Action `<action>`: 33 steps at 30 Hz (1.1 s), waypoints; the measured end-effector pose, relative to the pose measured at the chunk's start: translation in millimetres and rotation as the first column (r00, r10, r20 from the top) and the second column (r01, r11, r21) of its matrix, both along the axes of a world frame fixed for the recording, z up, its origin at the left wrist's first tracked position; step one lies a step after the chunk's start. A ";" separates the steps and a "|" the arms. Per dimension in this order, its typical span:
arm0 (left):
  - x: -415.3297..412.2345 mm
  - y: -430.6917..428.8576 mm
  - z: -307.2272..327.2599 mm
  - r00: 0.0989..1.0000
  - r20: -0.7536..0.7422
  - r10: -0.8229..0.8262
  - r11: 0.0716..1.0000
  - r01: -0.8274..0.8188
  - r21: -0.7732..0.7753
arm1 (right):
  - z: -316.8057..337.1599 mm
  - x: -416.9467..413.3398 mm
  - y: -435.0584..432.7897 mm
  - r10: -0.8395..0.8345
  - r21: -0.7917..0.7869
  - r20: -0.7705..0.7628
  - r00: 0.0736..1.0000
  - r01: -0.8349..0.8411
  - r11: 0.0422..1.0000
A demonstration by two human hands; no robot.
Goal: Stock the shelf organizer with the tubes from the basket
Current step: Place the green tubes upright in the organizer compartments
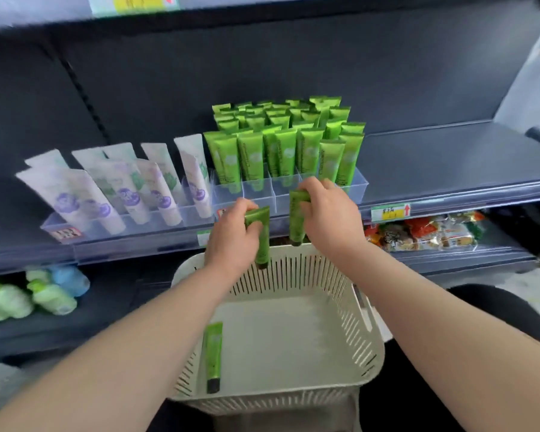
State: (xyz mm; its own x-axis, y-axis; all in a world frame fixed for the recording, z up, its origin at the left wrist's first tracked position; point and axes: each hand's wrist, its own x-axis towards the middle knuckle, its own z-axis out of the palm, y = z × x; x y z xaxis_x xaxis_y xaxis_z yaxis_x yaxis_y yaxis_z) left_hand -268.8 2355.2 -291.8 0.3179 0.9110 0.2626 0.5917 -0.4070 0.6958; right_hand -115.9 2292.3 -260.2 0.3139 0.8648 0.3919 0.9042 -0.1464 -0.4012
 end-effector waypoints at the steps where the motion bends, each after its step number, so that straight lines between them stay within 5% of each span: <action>1: 0.6 2.8 16.0 0.999 0.028 0.018 0.999 -0.019 0.035 | 14.2 2.1 3.2 -0.002 0.043 0.033 0.999 0.001 0.999; 8: 5.0 26.6 87.9 0.977 0.189 0.101 0.974 -0.136 0.183 | 58.8 8.9 39.9 -0.008 0.265 0.019 1.000 0.003 0.964; 11: 10.2 38.8 95.7 0.978 0.185 0.101 0.969 -0.139 0.206 | 53.6 12.7 58.7 0.005 0.241 0.009 1.000 -0.007 0.971; 19: 34.2 70.1 85.0 0.994 -0.002 0.108 0.983 -0.106 0.147 | 31.3 38.0 96.1 -0.019 0.007 0.158 0.987 0.018 1.000; 33: 50.9 78.3 67.0 0.976 -0.166 0.140 0.986 -0.123 0.112 | 33.3 39.6 100.0 -0.009 0.037 0.244 0.970 0.000 0.999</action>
State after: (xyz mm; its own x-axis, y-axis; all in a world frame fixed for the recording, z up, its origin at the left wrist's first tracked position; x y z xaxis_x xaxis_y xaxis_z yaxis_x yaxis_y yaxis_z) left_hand -217.9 2433.5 -224.7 0.2456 0.9197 0.3063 0.7524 -0.3801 0.5380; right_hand -76.3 2392.3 -226.8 0.2087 0.8471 0.4887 0.9748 -0.1397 -0.1742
